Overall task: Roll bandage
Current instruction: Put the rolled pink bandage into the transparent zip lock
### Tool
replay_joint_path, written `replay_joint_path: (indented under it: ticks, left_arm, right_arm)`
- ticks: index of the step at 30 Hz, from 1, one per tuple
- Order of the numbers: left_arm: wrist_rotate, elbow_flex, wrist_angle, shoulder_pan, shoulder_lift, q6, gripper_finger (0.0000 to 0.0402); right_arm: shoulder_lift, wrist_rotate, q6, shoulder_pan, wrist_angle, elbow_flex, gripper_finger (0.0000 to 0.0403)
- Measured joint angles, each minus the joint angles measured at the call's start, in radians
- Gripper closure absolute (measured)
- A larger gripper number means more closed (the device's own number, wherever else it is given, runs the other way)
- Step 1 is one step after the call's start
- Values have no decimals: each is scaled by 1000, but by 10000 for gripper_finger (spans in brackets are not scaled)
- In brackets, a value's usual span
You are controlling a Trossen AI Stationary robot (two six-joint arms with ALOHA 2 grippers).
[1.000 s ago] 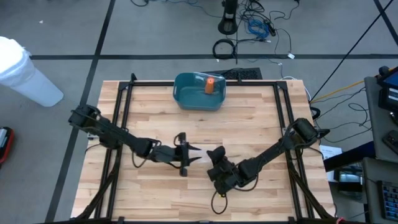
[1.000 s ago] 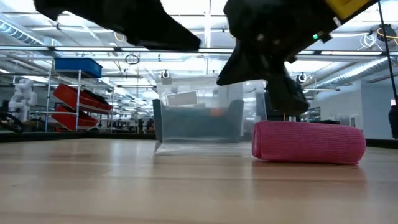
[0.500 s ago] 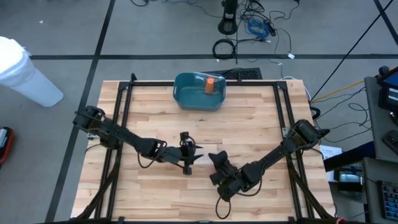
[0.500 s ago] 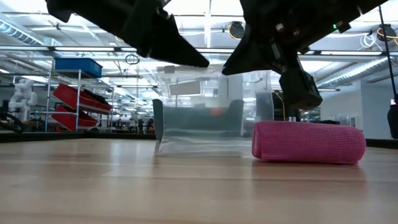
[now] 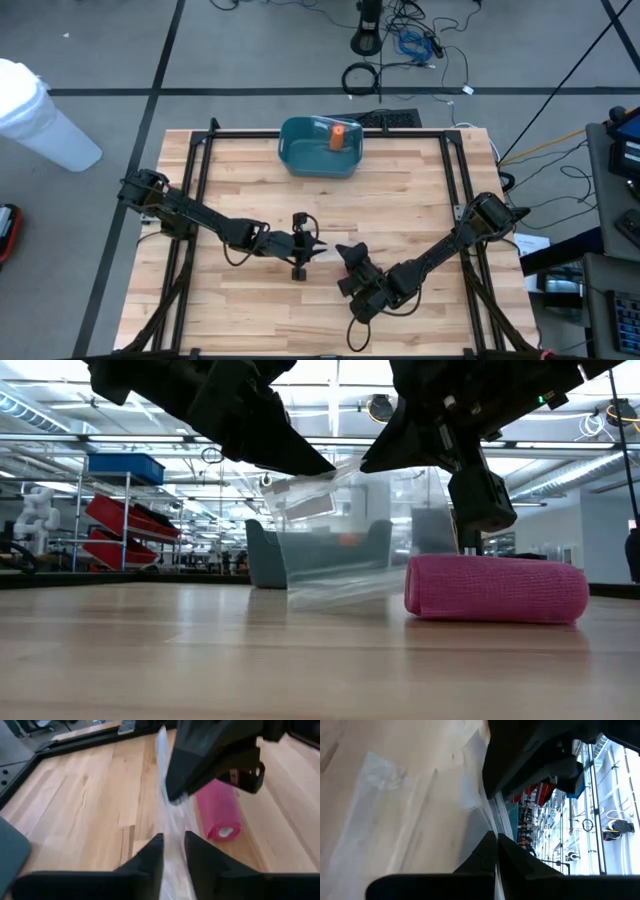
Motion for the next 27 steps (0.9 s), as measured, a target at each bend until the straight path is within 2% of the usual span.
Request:
replay_joint_path:
  ticks: [4,9,15,19,22,27]
  left_arm:
    - [1,0,-21,0,0,0,384]
    - [-31,0,-38,0,0,0,395]
    - [-218,0,-41,-20,0,-23,399]
    - [-329,1,-33,-40,0,-23,400]
    - [-440,19,-33,-71,0,0,400]
    - [-600,58,-30,-136,0,67,401]
  right_arm:
    - [0,1,-2,0,0,0,403]
    - [1,0,-17,0,3,0,403]
    - [1,-21,-16,0,4,0,403]
    - [1,-115,41,-3,3,1,403]
    - [0,-183,126,-23,-10,2,403]
    - [0,-199,364,-77,-110,2,403]
